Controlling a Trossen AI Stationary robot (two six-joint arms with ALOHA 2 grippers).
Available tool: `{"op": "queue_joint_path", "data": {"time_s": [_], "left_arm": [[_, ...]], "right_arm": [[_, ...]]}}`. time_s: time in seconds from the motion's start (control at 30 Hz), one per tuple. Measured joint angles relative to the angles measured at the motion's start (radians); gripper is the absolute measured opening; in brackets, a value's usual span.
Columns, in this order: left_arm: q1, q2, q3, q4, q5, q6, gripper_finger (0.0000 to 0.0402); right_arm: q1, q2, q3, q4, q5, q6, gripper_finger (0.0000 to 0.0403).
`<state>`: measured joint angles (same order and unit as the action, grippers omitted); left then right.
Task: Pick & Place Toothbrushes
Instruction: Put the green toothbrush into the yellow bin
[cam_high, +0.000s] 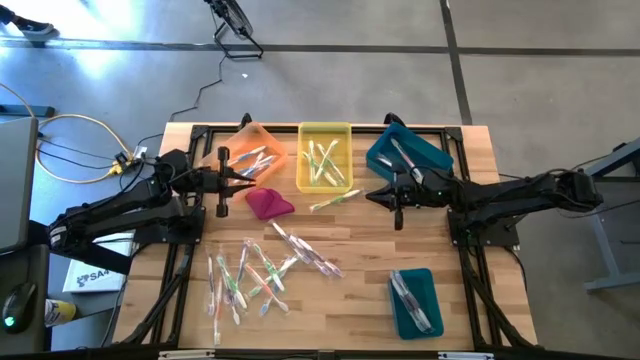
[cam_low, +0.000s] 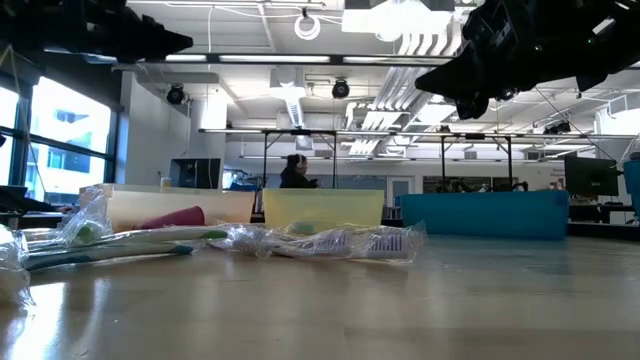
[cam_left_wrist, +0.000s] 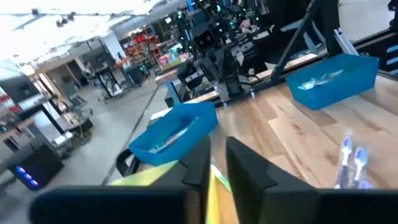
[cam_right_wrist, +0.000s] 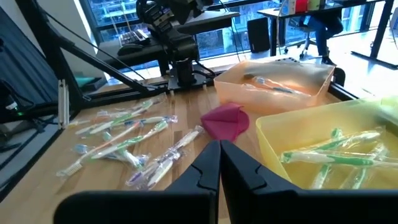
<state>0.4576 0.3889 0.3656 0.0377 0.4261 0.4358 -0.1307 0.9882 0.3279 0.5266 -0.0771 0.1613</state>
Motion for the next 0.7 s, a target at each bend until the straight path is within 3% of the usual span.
{"op": "queue_joint_path", "data": {"time_s": [0.1,0.3,0.4,0.7], "left_arm": [[0.000,-0.001,0.000,0.015,0.001,0.023,0.0008],[0.000,-0.001,0.000,0.015,0.013,0.011,0.0005],[0.000,-0.001,0.000,0.008,0.013,0.005,0.0001],[0.000,-0.001,0.000,0.007,0.012,0.004,0.0000]], "right_arm": [[0.000,0.001,0.010,-0.002,0.000,0.001,0.0003],[0.039,0.063,0.123,-0.147,0.063,-0.059,0.0003],[0.065,0.156,0.223,-0.257,0.106,-0.097,0.0003],[0.072,0.479,0.526,-0.500,0.101,-0.187,0.0003]]}}
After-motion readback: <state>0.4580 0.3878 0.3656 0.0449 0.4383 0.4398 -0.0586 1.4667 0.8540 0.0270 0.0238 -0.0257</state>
